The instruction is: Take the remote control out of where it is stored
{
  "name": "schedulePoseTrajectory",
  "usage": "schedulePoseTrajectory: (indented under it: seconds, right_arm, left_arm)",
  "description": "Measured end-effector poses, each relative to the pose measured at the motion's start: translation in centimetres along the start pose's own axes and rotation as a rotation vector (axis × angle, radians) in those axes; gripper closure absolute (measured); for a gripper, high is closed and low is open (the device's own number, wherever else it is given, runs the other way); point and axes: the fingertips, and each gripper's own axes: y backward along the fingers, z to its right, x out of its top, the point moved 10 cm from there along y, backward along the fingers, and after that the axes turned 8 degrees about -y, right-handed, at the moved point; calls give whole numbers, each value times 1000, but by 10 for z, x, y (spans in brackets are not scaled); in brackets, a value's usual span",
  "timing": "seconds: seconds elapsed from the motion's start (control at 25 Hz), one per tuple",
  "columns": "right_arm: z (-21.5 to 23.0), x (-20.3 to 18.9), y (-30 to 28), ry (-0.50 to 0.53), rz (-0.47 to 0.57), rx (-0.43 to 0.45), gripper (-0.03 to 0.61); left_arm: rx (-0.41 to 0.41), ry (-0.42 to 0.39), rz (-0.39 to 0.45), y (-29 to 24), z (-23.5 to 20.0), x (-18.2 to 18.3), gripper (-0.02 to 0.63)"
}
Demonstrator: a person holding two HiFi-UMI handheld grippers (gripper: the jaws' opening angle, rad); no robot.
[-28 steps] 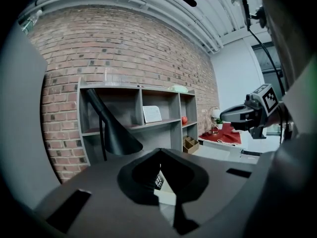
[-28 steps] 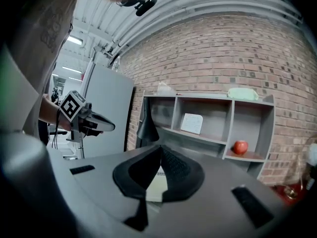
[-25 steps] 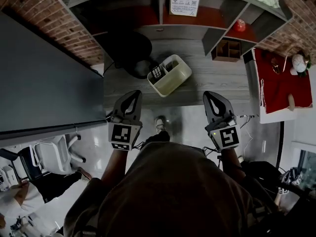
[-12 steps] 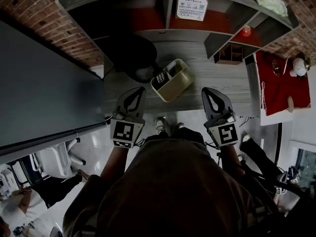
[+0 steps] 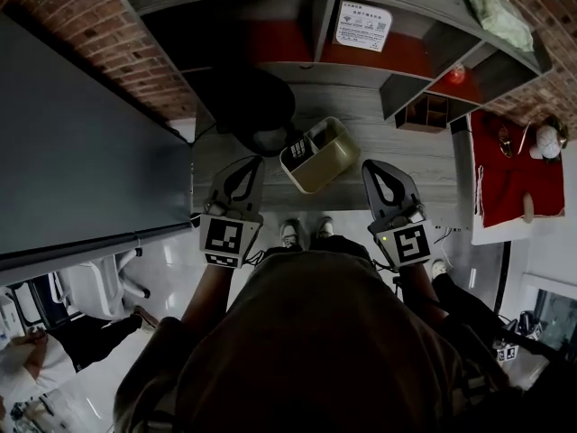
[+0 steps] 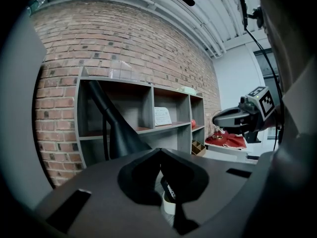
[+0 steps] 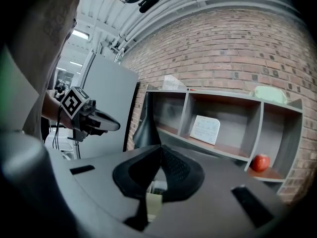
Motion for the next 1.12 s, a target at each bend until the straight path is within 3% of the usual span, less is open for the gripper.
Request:
schedulePoseTrajectory:
  seconds: [0.52,1.12]
  right_arm:
    - [14,0,5,7,6,63,566]
    - [32,-12,16,-23,5,96,566]
  left_arm:
    - [82,-3,-13,4,8,14,603]
    - [111,-30,-42,-2,26,29,603]
